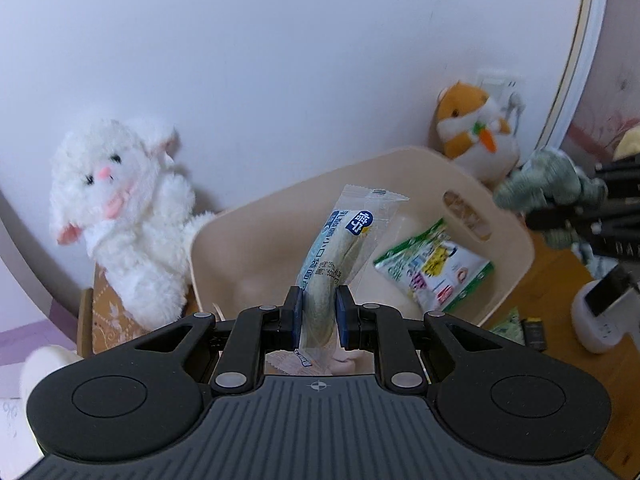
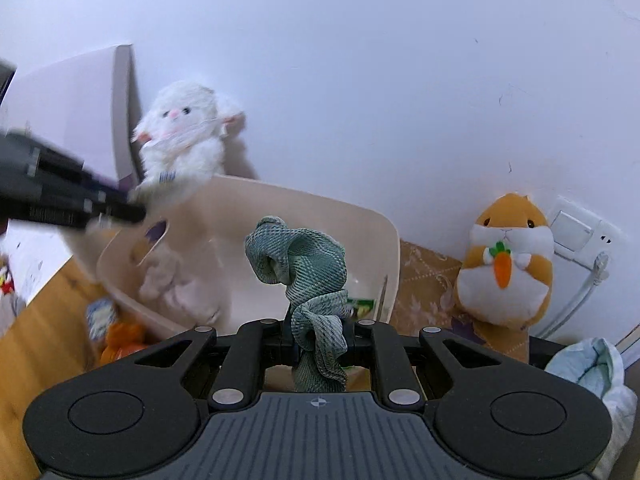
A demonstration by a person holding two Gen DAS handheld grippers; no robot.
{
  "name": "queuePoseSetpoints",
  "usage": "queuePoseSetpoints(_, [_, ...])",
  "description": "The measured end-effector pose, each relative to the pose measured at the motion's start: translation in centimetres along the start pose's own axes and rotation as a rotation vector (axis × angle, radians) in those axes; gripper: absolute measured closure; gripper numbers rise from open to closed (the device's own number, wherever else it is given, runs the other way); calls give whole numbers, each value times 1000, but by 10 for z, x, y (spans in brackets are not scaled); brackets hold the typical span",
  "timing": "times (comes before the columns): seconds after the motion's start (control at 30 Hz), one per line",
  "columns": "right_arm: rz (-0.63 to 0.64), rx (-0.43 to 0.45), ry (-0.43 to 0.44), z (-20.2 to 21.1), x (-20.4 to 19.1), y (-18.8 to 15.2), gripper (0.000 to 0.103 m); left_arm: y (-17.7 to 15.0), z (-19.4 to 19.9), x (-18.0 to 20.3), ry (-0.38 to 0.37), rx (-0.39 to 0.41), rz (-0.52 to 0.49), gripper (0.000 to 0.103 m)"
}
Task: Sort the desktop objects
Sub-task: 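Carry the sausage and scrunchie into the basket and open both tools, then grasp the blue-white soap box with the left tool while the right tool grasps the black battery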
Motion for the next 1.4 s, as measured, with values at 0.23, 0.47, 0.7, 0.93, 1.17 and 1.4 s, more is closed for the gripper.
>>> queuePoseSetpoints(0.23, [-40, -88, 0, -53, 3, -5, 89, -14, -32, 11, 43, -79, 19, 85])
queuePoseSetpoints(0.47, [-25, -143, 16, -84, -1, -17, 88, -24, -45, 14, 62, -113, 34, 84])
queuePoseSetpoints(0.7, [15, -162, 6, -88, -7, -23, 47, -21, -29, 21, 106, -15, 25, 18])
queuePoseSetpoints(0.93, [49, -115, -6, -71, -15, -20, 12, -27, -17, 17, 145, 6, 58, 18])
queuePoseSetpoints(1.17, [-17, -59, -33, -41, -15, -18, 0, -33, 13, 0, 121, 23, 35, 18])
queuePoseSetpoints(1.4, [-147, -27, -115, -18, -10, -35, 0, -43, 49, -33, 111, 29, 89, 18])
Point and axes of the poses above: each gripper's, at about its wrist camera, not at the fingertips, and z roughly against the way its jaws point, x to its right, y to its top, the point moved 5 cm from there along -z, roughly the way its jaws point, and after that the axes turned 5 degrees about x, right-handed, at the moved point
